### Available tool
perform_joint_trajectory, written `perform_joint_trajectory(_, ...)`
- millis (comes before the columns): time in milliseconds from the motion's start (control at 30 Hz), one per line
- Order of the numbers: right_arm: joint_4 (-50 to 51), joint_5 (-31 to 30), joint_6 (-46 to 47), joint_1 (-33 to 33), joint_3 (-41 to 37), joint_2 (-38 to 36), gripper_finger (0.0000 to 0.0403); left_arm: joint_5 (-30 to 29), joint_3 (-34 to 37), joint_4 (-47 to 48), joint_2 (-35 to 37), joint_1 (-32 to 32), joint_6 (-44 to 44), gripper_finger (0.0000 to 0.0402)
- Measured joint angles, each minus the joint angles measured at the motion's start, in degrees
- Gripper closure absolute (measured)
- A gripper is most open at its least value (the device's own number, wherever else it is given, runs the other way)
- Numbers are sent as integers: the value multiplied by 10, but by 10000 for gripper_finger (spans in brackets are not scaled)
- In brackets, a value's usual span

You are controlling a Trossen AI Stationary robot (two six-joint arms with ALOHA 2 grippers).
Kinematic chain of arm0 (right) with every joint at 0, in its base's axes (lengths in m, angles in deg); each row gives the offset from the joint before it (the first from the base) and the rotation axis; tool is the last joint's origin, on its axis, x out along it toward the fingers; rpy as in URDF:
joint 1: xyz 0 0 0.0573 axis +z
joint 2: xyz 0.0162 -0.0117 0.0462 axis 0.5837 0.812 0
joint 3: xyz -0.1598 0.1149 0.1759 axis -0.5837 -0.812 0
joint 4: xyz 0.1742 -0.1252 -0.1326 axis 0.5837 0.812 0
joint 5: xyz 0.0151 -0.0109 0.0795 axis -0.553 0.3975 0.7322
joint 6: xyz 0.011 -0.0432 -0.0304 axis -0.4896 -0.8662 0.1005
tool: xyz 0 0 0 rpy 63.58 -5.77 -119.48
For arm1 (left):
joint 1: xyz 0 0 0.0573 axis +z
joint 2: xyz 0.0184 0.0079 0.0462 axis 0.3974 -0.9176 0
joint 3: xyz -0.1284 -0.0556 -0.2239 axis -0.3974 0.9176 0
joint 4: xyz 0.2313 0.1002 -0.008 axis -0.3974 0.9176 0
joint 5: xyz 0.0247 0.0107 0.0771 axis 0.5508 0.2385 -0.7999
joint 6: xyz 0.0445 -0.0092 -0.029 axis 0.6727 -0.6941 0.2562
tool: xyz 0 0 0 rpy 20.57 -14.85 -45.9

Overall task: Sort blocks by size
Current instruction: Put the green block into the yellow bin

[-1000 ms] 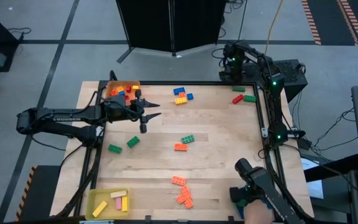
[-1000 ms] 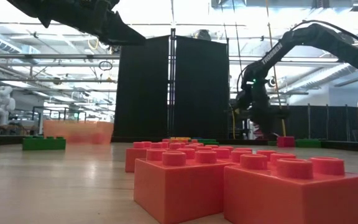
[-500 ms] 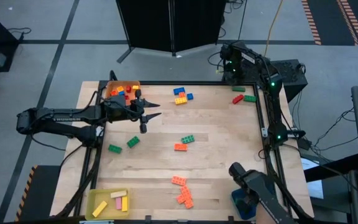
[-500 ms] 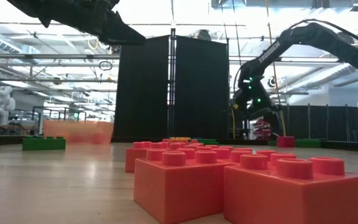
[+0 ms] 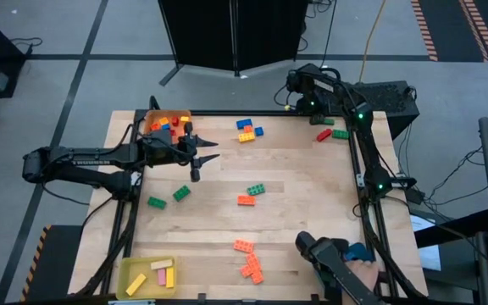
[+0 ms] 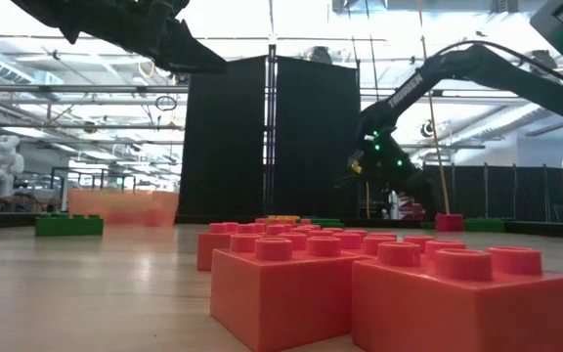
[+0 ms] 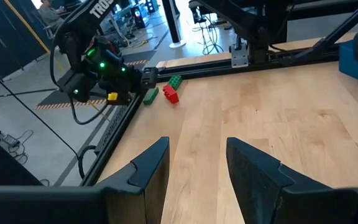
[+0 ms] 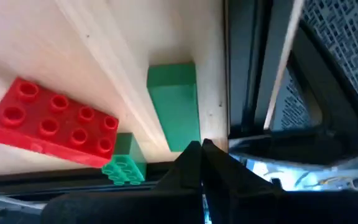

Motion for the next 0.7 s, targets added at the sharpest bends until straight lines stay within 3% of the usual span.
perform_joint_trajectory(100,0,-8,-66,2,1,2,403,0,0,0,0,0,0,240)
perform_joint_trajectory(267,-1,-109,-213,17,2,2,403,0,0,1,0,0,0,240)
perform_joint_trajectory(367,0,-131,-302,24,2,2,403,0,0,2,0,0,0,240)
perform_joint_trajectory(500,0,-99,-361,41,2,2,403,0,0,10,0,0,0,240)
perform_joint_trajectory(700,0,23,-365,67,2,2,403,0,0,21,0,0,1,240)
